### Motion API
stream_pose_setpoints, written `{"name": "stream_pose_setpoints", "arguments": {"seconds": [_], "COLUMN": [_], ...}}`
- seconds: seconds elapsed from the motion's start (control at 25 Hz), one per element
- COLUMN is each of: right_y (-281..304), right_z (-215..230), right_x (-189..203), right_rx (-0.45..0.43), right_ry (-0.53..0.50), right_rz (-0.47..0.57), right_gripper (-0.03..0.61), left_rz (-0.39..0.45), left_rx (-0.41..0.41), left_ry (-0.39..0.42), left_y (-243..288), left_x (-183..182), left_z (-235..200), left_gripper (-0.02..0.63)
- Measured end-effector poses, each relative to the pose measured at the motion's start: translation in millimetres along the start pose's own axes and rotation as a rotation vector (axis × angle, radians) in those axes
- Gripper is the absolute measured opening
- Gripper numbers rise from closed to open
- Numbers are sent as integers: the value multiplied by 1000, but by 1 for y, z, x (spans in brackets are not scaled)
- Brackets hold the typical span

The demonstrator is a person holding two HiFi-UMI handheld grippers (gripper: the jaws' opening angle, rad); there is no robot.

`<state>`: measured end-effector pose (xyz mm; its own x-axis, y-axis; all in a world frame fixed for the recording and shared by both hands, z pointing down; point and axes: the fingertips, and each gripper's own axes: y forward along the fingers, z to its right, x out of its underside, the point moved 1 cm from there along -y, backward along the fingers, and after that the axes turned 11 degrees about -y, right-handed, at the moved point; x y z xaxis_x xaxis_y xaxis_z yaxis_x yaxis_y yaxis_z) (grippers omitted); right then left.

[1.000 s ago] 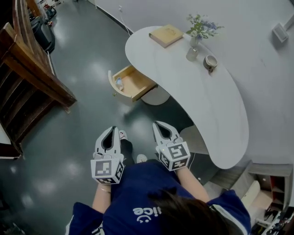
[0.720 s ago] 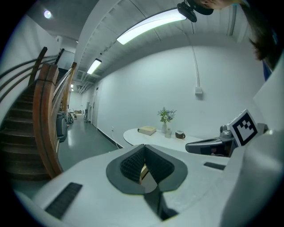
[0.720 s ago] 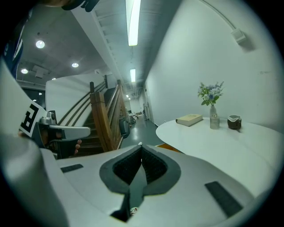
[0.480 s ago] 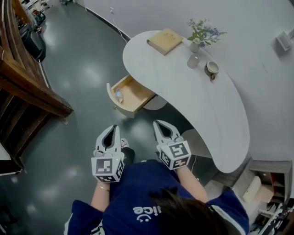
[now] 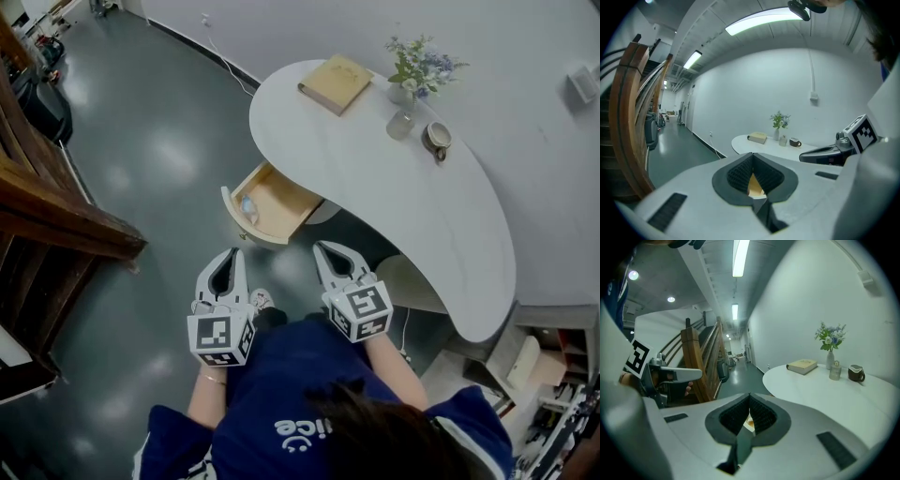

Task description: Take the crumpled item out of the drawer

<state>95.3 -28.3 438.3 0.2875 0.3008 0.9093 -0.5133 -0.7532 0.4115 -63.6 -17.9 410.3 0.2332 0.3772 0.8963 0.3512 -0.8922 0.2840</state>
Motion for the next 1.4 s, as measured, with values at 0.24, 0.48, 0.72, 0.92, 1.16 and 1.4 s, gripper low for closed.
{"name": "stream_pose_setpoints", "arguments": {"seconds": [0.24, 0.48, 0.72, 0.92, 1.16, 1.4], "right_y": [27, 43, 63, 79, 103, 130], "right_z": [-15, -15, 0, 11, 10, 8], "right_x": [-4, -7, -15, -21, -13, -5], "right_rx": [13, 5, -15, -64, -170, -269], "right_ry": [10, 24, 38, 26, -4, -43], "right_rz": [-16, -28, -38, -52, -115, -183], "right_gripper": [8, 8, 8, 8, 71, 170], "left_rz": [-24, -36, -38, -39, -34, -24], "left_rx": [26, 30, 18, -8, -43, -93], "left_ry": [15, 9, -9, -18, -28, -41], "left_y": [13, 20, 36, 50, 65, 71], "left_x": [-7, -13, -20, -26, -30, -34], "left_z": [-30, -40, -45, -45, -49, -54], "left_gripper": [5, 5, 5, 5, 5, 5]}}
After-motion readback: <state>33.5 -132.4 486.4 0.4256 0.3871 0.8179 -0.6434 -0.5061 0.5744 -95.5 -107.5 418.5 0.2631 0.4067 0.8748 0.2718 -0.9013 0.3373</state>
